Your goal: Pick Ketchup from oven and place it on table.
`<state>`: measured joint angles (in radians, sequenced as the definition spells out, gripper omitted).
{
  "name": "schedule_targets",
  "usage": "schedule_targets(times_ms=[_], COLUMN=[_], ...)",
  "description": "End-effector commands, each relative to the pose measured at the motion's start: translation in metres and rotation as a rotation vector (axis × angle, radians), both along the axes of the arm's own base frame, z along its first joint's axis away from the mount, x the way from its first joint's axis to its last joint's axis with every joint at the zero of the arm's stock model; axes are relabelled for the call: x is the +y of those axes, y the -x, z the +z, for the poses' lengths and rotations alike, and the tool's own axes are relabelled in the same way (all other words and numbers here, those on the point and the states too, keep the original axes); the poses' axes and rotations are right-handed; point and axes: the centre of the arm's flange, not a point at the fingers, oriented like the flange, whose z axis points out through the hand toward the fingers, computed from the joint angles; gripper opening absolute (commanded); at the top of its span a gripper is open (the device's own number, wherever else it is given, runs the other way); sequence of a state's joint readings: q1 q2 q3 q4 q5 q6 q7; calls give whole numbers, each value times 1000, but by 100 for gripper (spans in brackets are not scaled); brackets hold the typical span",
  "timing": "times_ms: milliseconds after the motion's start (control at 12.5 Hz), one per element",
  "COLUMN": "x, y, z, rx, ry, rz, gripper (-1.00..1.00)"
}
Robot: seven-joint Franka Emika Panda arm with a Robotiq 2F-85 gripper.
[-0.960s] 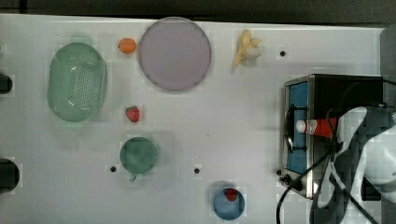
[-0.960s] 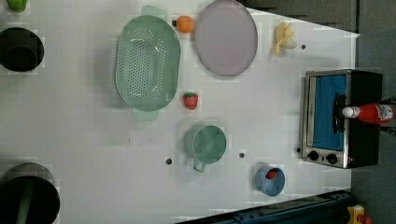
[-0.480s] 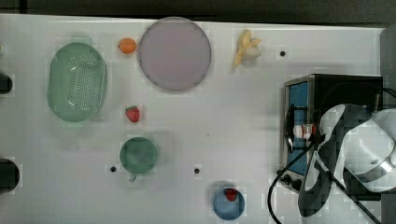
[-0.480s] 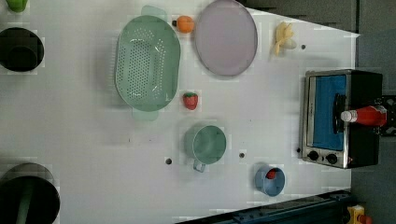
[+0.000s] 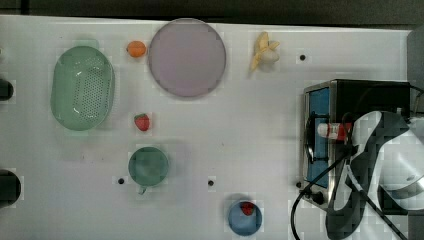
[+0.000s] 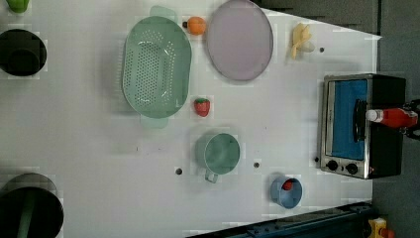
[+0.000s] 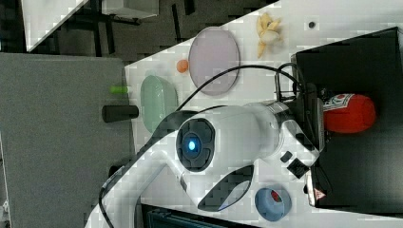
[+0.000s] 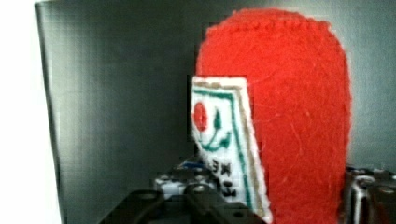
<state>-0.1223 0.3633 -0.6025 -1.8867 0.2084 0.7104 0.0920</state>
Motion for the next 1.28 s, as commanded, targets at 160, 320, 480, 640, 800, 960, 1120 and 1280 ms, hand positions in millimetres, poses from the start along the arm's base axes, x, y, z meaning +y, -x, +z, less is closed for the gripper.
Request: schedule_targets(times_ms=[160,320,480,640,800,960,1120,1280], x=[-4,16,40,68,108,165,232,297], y=[-17,-36,-46,-46,-52,-64,-81,-95], z=[76,127,172,207,232,244,243,229], rx=[-77,-120,-119,-55,14,50,80,113], ry=[75,105,88,35,7,-27,-62,-86], rz=[48,129,181,231,305,409,530,645], gripper=[27,27,27,27,27,27,27,27])
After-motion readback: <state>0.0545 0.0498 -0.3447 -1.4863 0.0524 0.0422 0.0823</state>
